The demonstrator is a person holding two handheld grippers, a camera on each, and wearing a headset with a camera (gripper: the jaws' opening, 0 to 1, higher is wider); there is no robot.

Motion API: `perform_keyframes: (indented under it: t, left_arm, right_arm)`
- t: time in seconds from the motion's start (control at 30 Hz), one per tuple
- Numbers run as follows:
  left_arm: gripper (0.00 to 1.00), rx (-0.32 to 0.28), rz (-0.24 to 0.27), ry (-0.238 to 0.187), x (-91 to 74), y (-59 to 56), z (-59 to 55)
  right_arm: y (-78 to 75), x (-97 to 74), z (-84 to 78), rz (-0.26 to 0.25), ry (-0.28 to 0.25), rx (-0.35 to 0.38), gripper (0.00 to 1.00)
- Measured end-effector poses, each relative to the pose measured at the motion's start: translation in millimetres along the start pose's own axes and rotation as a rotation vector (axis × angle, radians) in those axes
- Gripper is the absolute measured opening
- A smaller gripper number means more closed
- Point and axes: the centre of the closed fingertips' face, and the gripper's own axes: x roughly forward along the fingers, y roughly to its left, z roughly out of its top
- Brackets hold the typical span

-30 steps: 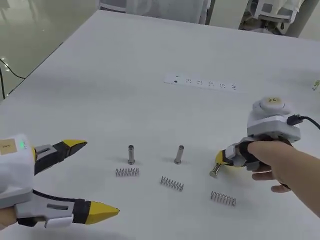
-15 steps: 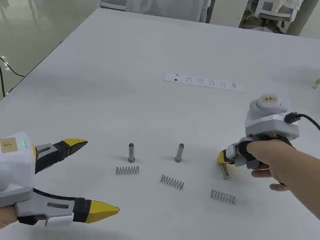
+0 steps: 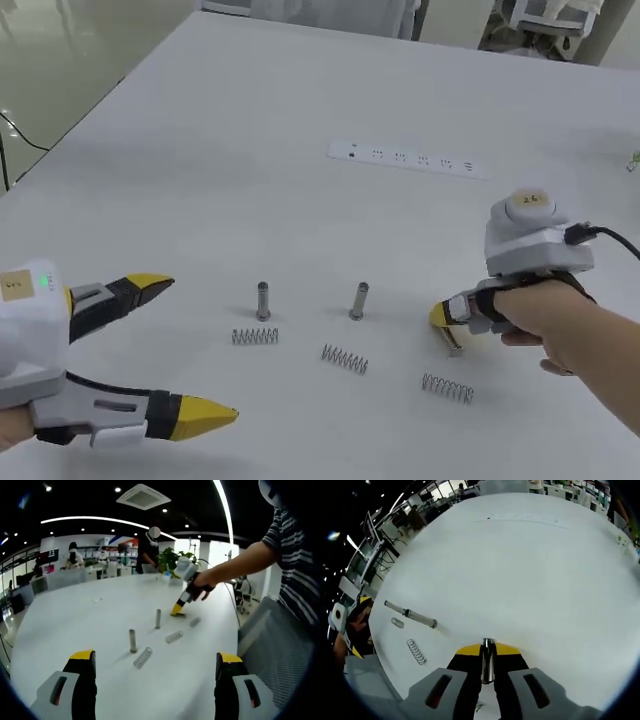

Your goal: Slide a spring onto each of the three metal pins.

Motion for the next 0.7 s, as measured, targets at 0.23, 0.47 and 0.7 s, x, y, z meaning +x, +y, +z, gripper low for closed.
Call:
perform_keyframes:
  t: [0.23, 0.47, 0.7]
  left_arm:
    - [0.97, 0.002, 0.002, 0.0, 1.3, 1.3, 1.0]
    - [0.97, 0.003, -0.002, 0.005, 2.5, 1.1, 0.5]
    - [0.97, 0.006, -0.004, 0.007, 3.1, 1.2, 1.7]
  right_arm:
    - [-1.7, -2.0, -0.6, 0.017, -0.032, -0.054, 0.04]
    - [-1.5, -4.8, 1.0, 0.031, -0.064, -0.098, 0.04]
    - [-3.4, -7.5, 3.1, 0.041, -0.095, -0.105, 0.04]
